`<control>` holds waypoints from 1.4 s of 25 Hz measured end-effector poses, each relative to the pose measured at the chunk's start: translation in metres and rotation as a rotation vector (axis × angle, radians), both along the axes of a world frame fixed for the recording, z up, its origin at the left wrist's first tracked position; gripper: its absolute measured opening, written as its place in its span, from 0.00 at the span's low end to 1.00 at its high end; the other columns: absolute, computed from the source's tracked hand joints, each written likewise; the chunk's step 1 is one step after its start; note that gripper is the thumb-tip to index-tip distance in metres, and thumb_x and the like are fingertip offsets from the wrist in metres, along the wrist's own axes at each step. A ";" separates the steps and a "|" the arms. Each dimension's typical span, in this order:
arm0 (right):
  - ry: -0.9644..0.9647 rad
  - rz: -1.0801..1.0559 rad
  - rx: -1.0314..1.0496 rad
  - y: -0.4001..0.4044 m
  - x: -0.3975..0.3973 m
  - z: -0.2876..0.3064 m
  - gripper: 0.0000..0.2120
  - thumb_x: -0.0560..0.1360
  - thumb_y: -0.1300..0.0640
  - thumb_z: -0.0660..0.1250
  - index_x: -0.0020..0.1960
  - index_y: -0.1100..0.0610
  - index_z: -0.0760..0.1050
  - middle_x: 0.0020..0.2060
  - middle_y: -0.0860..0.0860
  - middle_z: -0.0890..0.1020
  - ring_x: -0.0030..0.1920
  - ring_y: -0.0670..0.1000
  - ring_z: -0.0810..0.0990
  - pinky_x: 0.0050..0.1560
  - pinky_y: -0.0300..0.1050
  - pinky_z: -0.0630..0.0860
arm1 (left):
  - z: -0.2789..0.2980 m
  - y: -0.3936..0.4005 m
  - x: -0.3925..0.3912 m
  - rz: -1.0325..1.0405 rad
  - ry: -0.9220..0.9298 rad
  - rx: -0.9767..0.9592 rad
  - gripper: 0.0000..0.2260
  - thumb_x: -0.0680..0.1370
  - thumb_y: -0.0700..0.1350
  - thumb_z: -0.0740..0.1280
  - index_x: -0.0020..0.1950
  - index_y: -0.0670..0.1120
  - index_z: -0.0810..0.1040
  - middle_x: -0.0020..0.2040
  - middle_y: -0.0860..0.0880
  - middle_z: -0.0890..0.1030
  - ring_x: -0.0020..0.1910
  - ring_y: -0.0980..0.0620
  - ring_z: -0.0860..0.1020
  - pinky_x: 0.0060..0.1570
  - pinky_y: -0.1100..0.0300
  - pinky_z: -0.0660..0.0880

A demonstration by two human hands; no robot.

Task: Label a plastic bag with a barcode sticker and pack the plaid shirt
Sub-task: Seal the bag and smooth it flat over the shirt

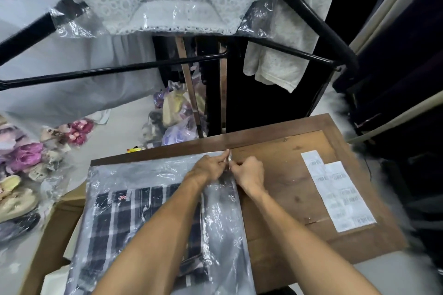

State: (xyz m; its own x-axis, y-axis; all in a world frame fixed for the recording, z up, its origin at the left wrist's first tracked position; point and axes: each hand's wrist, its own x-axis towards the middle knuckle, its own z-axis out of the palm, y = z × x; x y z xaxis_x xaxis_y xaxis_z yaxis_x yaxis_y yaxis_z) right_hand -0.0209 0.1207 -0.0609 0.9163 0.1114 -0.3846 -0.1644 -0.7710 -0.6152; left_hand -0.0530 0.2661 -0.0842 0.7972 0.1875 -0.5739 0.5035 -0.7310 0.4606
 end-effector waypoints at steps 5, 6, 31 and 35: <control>0.043 0.001 0.077 -0.035 -0.042 0.003 0.13 0.73 0.46 0.71 0.44 0.55 0.87 0.37 0.54 0.87 0.44 0.55 0.85 0.42 0.41 0.74 | 0.014 -0.015 -0.010 0.037 -0.012 -0.004 0.24 0.81 0.64 0.57 0.77 0.72 0.56 0.76 0.36 0.63 0.73 0.41 0.70 0.75 0.52 0.63; 0.059 -0.007 0.080 -0.040 -0.049 0.002 0.13 0.73 0.46 0.71 0.44 0.55 0.87 0.36 0.53 0.87 0.43 0.53 0.85 0.42 0.39 0.73 | 0.015 -0.017 -0.011 0.041 -0.024 0.004 0.24 0.82 0.64 0.56 0.77 0.72 0.56 0.77 0.37 0.61 0.73 0.40 0.70 0.75 0.51 0.64; 0.241 -0.005 0.101 -0.065 -0.086 0.002 0.13 0.72 0.55 0.72 0.36 0.64 0.83 0.31 0.56 0.86 0.32 0.54 0.87 0.41 0.56 0.86 | 0.065 -0.060 -0.128 -0.417 0.113 0.222 0.50 0.70 0.69 0.71 0.83 0.57 0.48 0.83 0.42 0.48 0.80 0.39 0.57 0.75 0.34 0.59; 0.127 0.100 0.014 -0.062 -0.096 0.012 0.16 0.73 0.50 0.69 0.36 0.62 0.83 0.31 0.56 0.86 0.35 0.54 0.87 0.44 0.52 0.84 | 0.054 -0.073 -0.123 -0.334 0.139 0.255 0.54 0.67 0.66 0.76 0.83 0.59 0.45 0.82 0.40 0.44 0.79 0.36 0.58 0.73 0.26 0.53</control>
State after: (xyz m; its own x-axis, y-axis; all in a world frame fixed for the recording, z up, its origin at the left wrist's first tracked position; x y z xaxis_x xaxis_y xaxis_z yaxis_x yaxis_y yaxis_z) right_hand -0.1167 0.0589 -0.0488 0.8446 0.2062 -0.4941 -0.1640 -0.7788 -0.6055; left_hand -0.1762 0.1931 -0.0299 0.7568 0.0821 -0.6485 0.2645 -0.9457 0.1889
